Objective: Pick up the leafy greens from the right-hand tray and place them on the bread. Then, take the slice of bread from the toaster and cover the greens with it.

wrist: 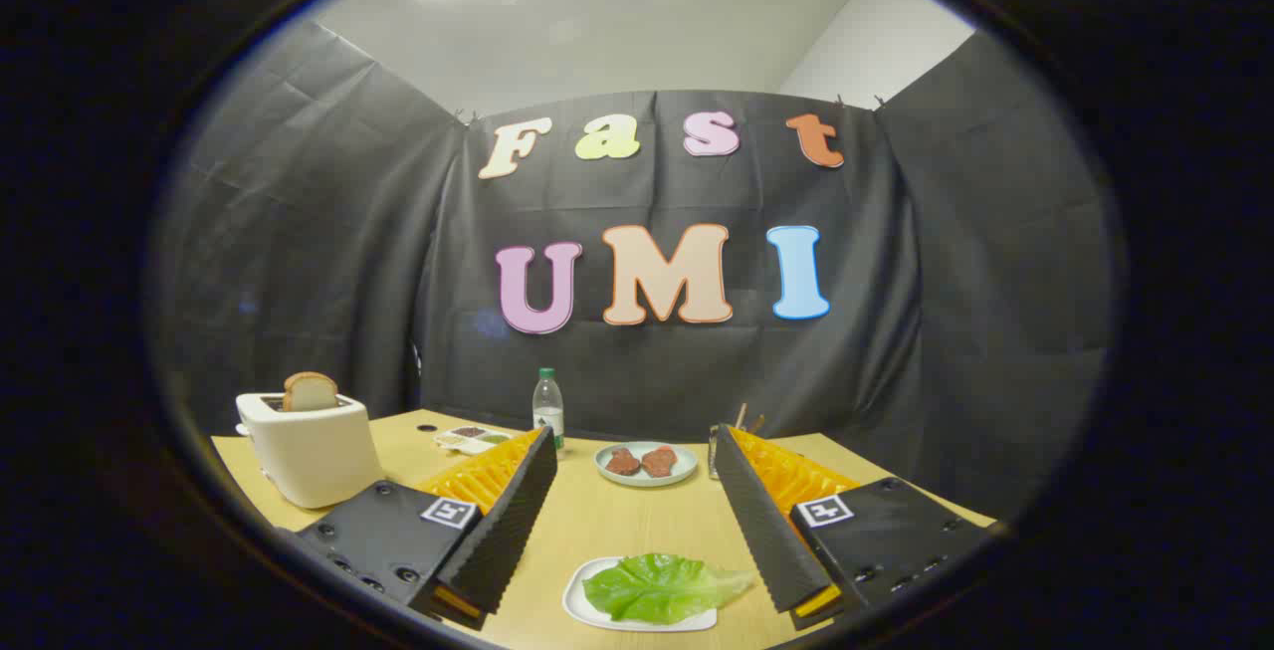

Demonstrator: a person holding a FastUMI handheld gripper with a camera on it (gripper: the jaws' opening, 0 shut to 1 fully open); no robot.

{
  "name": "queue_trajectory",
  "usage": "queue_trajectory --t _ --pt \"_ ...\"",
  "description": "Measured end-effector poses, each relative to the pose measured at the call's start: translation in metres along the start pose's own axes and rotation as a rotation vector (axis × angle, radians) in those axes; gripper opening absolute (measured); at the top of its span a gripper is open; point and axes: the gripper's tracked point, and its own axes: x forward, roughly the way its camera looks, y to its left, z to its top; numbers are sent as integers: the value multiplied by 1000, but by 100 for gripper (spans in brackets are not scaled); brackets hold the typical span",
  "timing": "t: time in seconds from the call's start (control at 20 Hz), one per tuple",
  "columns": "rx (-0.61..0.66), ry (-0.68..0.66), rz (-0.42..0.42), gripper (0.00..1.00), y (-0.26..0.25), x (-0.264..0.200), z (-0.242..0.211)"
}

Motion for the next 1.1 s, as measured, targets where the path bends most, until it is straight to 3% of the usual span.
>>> queue_trajectory --t 1.1 --pt "3 89 -69 100 -29 4 -26"
